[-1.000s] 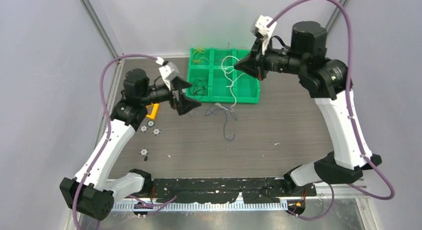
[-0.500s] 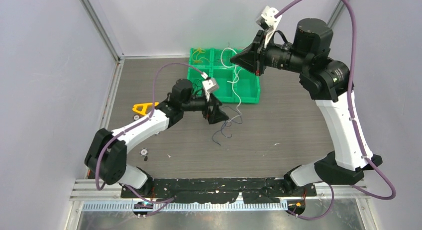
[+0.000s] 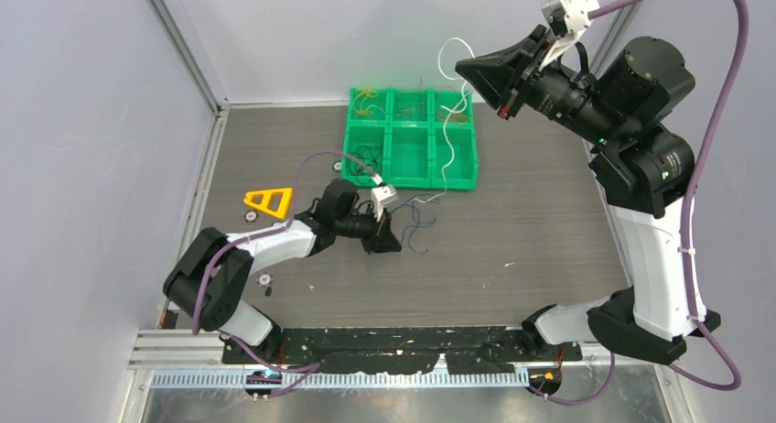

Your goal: Untangle the cables

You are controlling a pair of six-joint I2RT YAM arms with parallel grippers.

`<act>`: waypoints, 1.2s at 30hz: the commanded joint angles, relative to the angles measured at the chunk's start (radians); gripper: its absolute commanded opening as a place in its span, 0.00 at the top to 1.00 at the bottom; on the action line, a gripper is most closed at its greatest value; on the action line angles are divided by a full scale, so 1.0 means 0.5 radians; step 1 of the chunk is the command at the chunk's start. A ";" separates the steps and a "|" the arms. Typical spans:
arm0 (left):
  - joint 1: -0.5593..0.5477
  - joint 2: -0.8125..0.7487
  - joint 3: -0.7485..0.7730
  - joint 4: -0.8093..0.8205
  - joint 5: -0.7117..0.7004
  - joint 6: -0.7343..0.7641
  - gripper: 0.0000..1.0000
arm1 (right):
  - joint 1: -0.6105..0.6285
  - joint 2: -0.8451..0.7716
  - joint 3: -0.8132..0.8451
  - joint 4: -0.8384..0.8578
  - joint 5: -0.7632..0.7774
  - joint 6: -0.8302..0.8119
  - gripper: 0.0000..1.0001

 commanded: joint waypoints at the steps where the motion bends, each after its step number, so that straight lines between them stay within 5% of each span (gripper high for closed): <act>1: 0.055 -0.287 -0.142 -0.143 0.062 0.175 1.00 | -0.031 -0.097 -0.144 0.112 0.250 -0.127 0.95; 7: 0.169 -0.497 -0.259 -0.221 0.046 0.219 1.00 | -0.106 -0.118 -0.251 0.114 0.224 -0.147 0.95; 8: 0.175 -0.535 -0.248 -0.232 0.071 0.286 0.93 | -0.112 -0.116 -0.245 0.112 0.198 -0.137 0.95; 10: 0.156 -0.608 -0.216 -0.138 0.020 0.318 0.49 | -0.120 -0.116 -0.243 0.104 0.107 -0.115 0.95; 11: 0.140 -0.633 -0.192 -0.044 -0.017 0.319 0.37 | -0.120 -0.126 -0.265 0.103 0.039 -0.114 0.95; 13: 0.081 -0.624 -0.094 0.078 -0.098 0.401 0.29 | -0.121 -0.146 -0.324 0.107 -0.017 -0.113 0.95; 22: -0.015 -0.067 0.493 0.280 -0.084 0.601 0.28 | -0.121 -0.176 -0.354 0.115 -0.041 -0.080 0.95; 28: -0.128 0.082 0.433 0.432 0.144 0.707 0.26 | -0.120 -0.187 -0.344 0.108 -0.009 -0.042 0.95; 36: -0.143 0.313 0.536 0.507 0.079 0.669 0.28 | -0.121 -0.218 -0.359 0.120 0.015 0.073 0.95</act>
